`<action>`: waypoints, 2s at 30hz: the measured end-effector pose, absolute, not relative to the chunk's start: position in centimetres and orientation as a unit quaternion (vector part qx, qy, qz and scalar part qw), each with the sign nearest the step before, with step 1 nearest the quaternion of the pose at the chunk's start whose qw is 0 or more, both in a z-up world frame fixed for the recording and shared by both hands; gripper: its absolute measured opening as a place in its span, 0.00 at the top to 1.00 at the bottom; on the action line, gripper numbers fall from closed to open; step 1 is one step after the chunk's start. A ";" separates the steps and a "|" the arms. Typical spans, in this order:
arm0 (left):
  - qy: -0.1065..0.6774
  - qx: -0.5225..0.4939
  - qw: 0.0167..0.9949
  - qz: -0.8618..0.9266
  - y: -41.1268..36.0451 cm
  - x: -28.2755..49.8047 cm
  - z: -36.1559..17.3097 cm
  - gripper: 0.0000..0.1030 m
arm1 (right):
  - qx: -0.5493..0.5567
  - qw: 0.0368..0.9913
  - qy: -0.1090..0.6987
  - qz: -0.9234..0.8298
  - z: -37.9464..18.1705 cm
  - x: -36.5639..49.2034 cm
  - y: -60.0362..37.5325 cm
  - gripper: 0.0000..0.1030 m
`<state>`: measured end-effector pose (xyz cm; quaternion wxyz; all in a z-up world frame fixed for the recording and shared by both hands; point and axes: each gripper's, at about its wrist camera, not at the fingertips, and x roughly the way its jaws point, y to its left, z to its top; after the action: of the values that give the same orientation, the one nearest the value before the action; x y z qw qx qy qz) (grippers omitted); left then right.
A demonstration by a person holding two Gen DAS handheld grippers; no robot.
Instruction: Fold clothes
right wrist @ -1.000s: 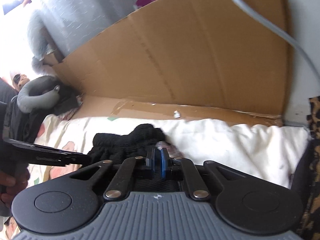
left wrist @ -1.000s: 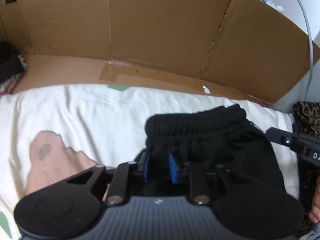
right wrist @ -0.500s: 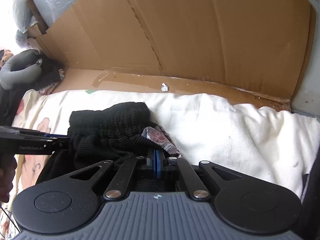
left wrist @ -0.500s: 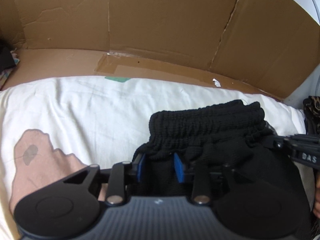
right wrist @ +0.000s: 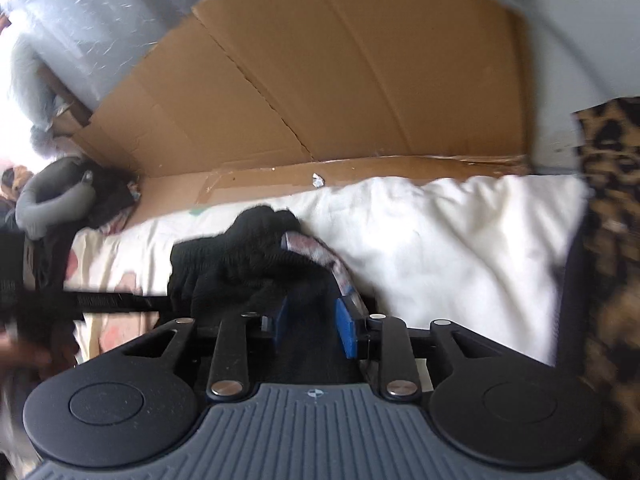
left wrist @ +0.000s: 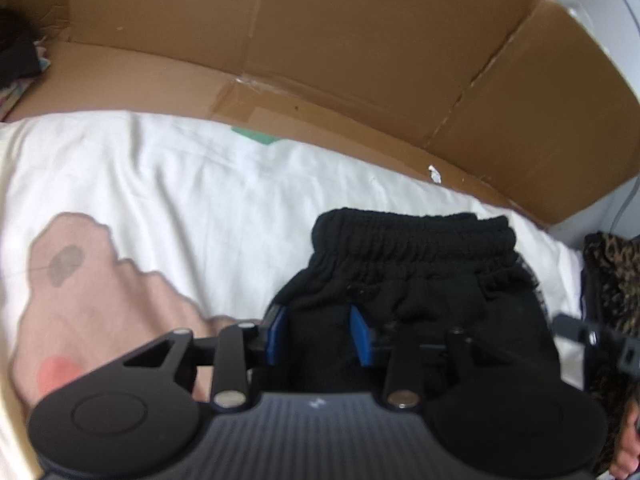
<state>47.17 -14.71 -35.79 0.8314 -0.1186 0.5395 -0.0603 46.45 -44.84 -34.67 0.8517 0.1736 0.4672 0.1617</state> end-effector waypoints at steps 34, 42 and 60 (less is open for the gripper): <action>0.524 -0.100 0.838 -0.118 -7.2 22.4 -25.1 0.38 | 0.236 0.844 0.464 0.129 -27.8 22.5 -51.7 0.07; 0.543 -0.147 0.819 -0.112 -7.6 17.5 -26.4 0.38 | 0.236 0.846 0.469 0.096 -27.5 18.9 -52.9 0.06; 0.613 -0.221 0.755 -0.067 -9.5 10.6 -32.3 0.50 | 0.274 0.808 0.522 -0.021 -33.5 12.5 -56.8 0.07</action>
<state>10.63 -9.54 -32.25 0.7553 -0.2212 0.6133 -0.0668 12.45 -56.83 -33.46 0.8075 0.2740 0.5219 -0.0213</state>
